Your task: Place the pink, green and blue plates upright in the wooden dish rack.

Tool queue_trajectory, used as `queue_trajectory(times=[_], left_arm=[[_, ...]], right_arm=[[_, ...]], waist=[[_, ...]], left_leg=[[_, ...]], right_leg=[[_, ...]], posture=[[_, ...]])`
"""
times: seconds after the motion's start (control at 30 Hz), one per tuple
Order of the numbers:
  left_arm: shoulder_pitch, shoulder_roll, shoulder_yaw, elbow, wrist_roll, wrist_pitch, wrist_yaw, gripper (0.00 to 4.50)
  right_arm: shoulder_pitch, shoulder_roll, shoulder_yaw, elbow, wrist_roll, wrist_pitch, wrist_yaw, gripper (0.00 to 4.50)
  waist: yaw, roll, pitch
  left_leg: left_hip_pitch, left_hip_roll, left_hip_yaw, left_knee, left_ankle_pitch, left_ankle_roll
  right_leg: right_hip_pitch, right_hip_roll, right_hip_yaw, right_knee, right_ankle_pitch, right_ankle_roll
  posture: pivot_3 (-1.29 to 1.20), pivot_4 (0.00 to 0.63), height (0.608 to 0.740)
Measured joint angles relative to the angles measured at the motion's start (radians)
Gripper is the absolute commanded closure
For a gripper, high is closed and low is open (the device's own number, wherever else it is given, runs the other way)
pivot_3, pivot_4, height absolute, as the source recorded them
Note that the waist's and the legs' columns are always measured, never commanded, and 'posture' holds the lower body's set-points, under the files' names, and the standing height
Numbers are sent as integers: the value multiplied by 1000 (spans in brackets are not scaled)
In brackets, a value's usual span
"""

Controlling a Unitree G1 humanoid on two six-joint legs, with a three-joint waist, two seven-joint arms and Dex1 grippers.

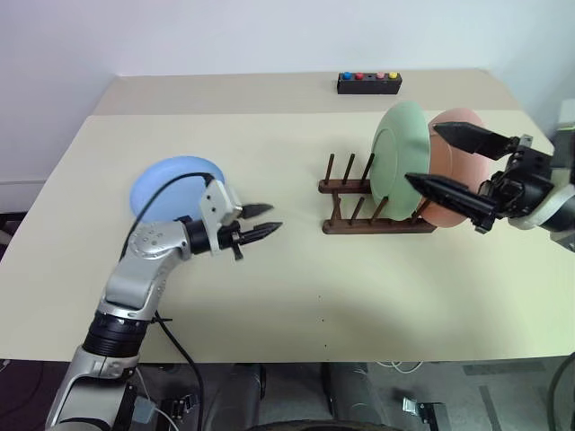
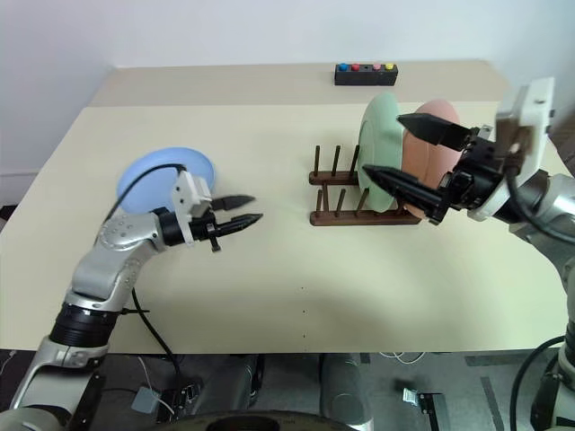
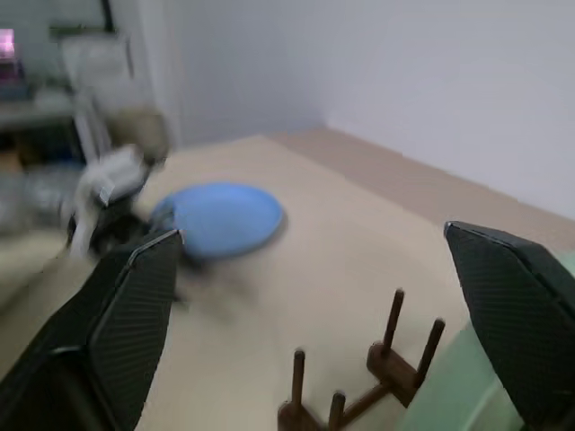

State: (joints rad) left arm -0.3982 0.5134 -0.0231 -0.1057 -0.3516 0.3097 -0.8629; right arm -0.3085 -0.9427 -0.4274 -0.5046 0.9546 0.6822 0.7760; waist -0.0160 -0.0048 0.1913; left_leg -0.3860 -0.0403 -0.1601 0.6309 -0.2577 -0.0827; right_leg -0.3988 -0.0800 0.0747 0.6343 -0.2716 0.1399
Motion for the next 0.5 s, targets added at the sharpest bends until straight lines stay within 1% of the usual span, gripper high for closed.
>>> queue_trajectory(times=[0.03, 0.07, 0.13, 0.23, 0.33, 0.4, 0.5], left_arm=[[-11, 6, 23, 12, 6, 6, 32, 465], [-26, 16, 45, 34, 19, 14, 73, 24], [-57, 43, 95, 81, 48, 30, 147, 24], [-109, 111, 131, 147, 109, 84, 238, 24], [-146, 137, 139, 196, 143, 152, 294, 24], [-218, 146, 143, 290, 156, 242, 352, 24], [-310, 192, 156, 417, 191, 341, 411, 24]], right_arm=[[0, -5, 26, -7, -34, -16, 6, 0], [1, -9, 54, -17, -71, -35, 13, 0], [11, -14, 103, -32, -138, -73, 28, 0], [21, -22, 183, -41, -265, -154, 60, 0], [20, -20, 215, -41, -308, -192, 83, 0], [6, -14, 229, -43, -319, -209, 94, 0], [-3, -9, 236, -55, -325, -223, 101, 0]], waist=[[0, 0, 0], [0, 0, 0], [0, 0, 0], [-1, 0, 0], [2, -1, 0], [3, -2, 1], [-2, -4, 2]], left_leg=[[0, 0, 0, 0, 0, 0], [0, 0, 0, 0, 0, 0], [0, 0, 0, 0, 0, 0], [-1, 0, 0, 0, 0, 0], [-1, 0, -1, 0, 0, 0], [-2, -1, -4, 1, 1, -1], [-3, -1, -5, 0, 1, -1]], right_leg=[[0, 0, 0, 0, 0, 0], [0, 0, 0, 0, 0, 0], [0, 0, 0, 0, 0, 0], [-1, 0, 0, 0, 0, 0], [-1, 0, -1, 0, 0, 0], [-1, 0, -3, 0, 0, 0], [-1, 0, -4, 0, 0, 0]], posture=[[0, 150, 740], [0, 150, 740], [0, 150, 740], [0, 150, 740], [0, 150, 740], [0, 150, 740], [0, 150, 740]])
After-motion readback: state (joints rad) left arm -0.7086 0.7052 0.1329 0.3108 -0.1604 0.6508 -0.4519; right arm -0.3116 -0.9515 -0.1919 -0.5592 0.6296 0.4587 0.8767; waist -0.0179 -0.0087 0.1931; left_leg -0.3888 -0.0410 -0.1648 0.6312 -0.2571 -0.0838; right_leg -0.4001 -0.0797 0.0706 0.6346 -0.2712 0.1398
